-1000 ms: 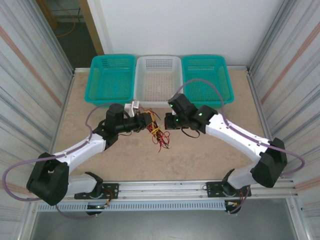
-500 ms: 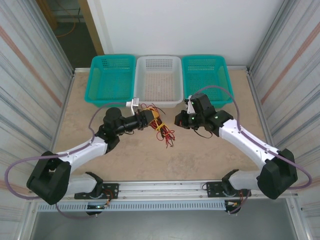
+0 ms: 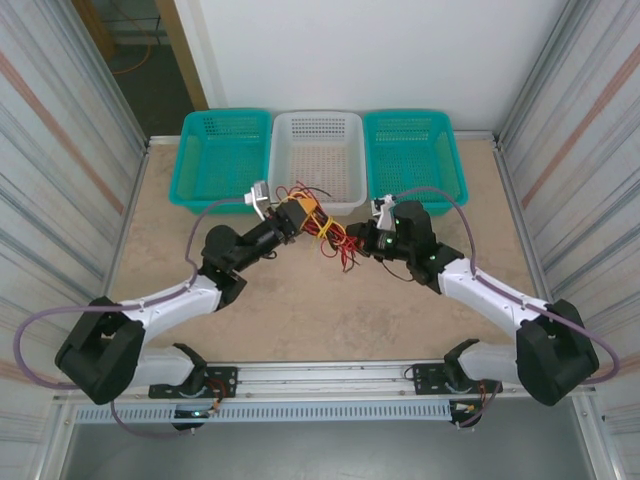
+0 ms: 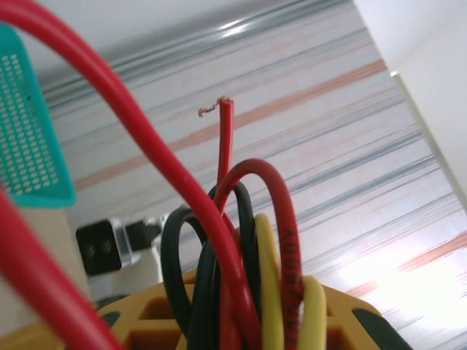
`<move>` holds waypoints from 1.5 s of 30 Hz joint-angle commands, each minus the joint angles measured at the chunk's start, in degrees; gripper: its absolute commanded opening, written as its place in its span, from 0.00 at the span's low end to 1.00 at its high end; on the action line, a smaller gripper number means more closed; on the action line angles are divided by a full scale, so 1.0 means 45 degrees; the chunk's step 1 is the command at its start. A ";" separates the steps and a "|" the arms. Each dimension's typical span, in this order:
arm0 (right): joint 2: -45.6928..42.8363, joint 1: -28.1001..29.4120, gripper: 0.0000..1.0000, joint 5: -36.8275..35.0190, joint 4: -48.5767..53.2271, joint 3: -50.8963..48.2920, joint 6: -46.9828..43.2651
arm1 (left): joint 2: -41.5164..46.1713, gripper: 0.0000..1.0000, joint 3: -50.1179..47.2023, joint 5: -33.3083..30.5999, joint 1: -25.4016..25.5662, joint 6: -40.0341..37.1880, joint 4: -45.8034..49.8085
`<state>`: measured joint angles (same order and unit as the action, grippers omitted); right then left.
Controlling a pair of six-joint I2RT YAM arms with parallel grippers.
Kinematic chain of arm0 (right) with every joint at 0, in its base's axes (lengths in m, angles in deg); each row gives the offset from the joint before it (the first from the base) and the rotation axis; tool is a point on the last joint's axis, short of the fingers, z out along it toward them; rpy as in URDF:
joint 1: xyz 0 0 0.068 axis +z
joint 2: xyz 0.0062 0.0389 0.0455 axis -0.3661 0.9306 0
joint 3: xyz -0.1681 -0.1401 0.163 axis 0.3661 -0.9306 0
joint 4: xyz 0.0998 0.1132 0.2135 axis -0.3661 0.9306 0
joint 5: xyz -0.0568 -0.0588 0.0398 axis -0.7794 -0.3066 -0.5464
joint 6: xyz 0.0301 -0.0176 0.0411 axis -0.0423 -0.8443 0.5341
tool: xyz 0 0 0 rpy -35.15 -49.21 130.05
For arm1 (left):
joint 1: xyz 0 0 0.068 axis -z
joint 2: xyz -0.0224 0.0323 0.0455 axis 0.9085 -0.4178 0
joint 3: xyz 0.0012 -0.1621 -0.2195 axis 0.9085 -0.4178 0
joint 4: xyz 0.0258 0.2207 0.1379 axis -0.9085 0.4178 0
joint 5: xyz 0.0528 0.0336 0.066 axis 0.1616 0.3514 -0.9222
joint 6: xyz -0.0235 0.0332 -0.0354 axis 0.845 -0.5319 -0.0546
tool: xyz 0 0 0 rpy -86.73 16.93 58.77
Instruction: Untangle the cables
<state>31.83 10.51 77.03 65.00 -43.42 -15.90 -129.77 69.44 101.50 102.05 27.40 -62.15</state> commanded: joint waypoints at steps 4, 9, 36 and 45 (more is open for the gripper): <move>-0.0888 0.1329 0.00 -0.2342 -0.1650 -0.1629 0.2176 | -0.0241 0.00 0.0630 -0.1679 -0.0311 -0.0416 -0.3475; -0.2170 0.2845 0.00 -0.4307 -0.1114 -0.1945 0.2215 | -0.0689 0.00 0.0714 -0.2664 -0.0569 -0.1152 -0.3255; -0.3182 0.8419 0.00 -0.9726 0.1494 0.2066 -0.2335 | 0.0600 0.00 -0.0948 -0.5725 -0.0258 -0.4587 0.0843; -0.3037 0.6966 0.00 -0.9653 0.4219 0.4482 -0.3642 | 0.1191 0.00 -0.1952 -0.4796 -0.0203 -0.4701 0.1472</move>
<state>18.32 44.65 33.53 80.23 -27.33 -28.53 -126.27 61.85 78.99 101.05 8.62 -56.73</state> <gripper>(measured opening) 0.062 0.180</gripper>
